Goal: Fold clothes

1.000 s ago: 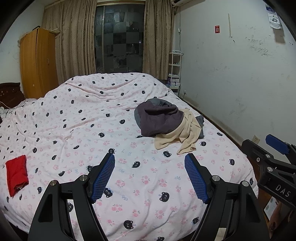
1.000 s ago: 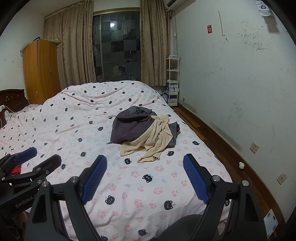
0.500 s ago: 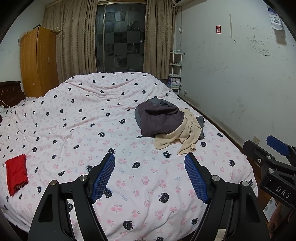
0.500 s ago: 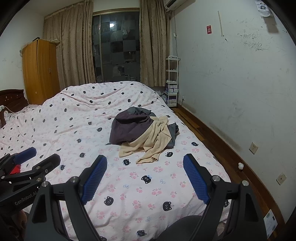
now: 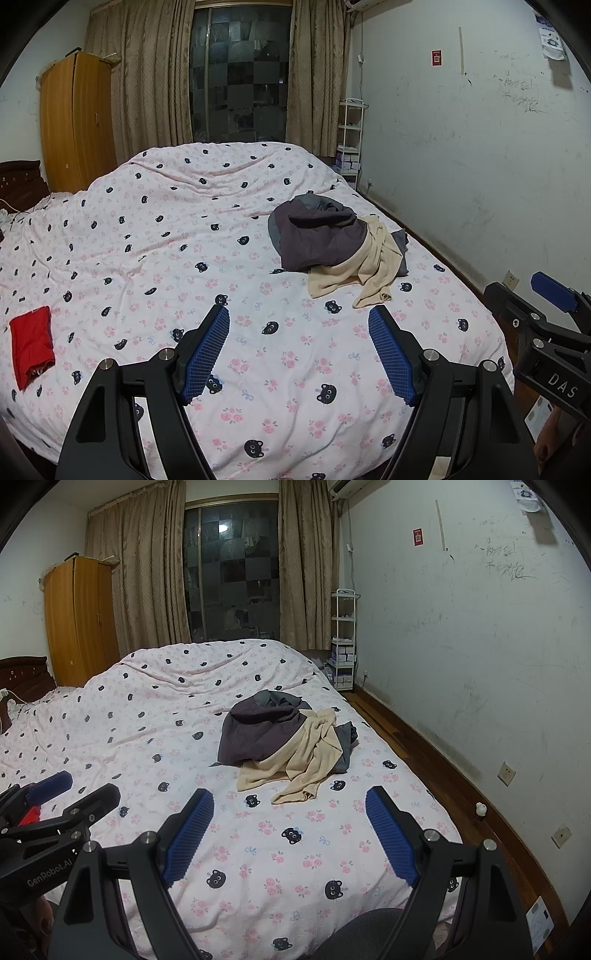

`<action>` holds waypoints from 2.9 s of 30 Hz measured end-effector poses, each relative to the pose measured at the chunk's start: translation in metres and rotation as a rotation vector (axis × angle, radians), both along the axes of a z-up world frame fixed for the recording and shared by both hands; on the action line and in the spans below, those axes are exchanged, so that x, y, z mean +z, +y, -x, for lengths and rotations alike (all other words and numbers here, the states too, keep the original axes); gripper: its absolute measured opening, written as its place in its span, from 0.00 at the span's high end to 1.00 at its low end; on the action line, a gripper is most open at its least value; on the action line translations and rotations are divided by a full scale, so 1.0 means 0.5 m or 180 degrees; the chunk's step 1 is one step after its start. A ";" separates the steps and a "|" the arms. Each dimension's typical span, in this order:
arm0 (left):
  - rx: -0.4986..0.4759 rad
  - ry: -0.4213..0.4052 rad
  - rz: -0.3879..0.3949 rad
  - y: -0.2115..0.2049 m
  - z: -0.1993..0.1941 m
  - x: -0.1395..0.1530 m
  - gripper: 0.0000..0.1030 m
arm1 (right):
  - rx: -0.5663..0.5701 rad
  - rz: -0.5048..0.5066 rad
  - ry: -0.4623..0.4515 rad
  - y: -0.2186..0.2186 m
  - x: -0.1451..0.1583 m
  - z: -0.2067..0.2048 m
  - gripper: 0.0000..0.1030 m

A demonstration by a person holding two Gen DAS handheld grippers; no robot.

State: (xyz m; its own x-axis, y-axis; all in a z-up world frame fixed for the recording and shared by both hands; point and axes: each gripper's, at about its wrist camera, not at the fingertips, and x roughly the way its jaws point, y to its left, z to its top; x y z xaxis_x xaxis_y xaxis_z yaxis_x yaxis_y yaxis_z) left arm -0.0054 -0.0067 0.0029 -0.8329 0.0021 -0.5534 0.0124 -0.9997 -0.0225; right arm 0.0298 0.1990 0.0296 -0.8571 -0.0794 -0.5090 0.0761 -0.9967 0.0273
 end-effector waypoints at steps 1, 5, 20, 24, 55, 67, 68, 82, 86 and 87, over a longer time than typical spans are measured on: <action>0.0003 0.0002 0.0002 0.002 0.000 -0.001 0.28 | 0.0001 0.0000 -0.0001 0.000 0.000 -0.001 0.16; 0.0008 0.0002 0.0003 0.008 0.001 -0.005 0.28 | 0.0005 -0.0001 -0.0005 0.000 -0.003 -0.002 0.16; 0.0016 -0.0040 0.0011 0.012 0.018 -0.011 0.28 | 0.0018 0.0007 -0.0061 -0.001 -0.014 0.016 0.16; 0.0016 -0.0060 0.0000 0.014 0.033 -0.018 0.28 | 0.0003 -0.0005 -0.0095 0.002 -0.024 0.033 0.16; -0.0175 -0.0224 -0.0042 0.046 0.280 -0.085 0.28 | -0.0076 -0.0042 -0.0359 0.027 -0.147 0.324 0.16; -0.0290 -0.0244 -0.0052 0.079 0.371 -0.117 0.28 | -0.0124 -0.0049 -0.0381 0.048 -0.188 0.427 0.16; -0.0305 -0.0255 -0.0054 0.083 0.379 -0.121 0.28 | -0.0133 -0.0069 -0.0390 0.049 -0.194 0.438 0.16; -0.0397 -0.0349 -0.0011 0.122 0.447 -0.168 0.28 | -0.0047 -0.0078 -0.0521 0.070 -0.266 0.541 0.22; -0.0399 -0.0345 -0.0007 0.127 0.461 -0.172 0.28 | -0.0028 -0.0078 -0.0567 0.076 -0.286 0.578 0.26; -0.0401 -0.0346 -0.0007 0.128 0.464 -0.174 0.28 | -0.0024 -0.0074 -0.0579 0.078 -0.291 0.587 0.26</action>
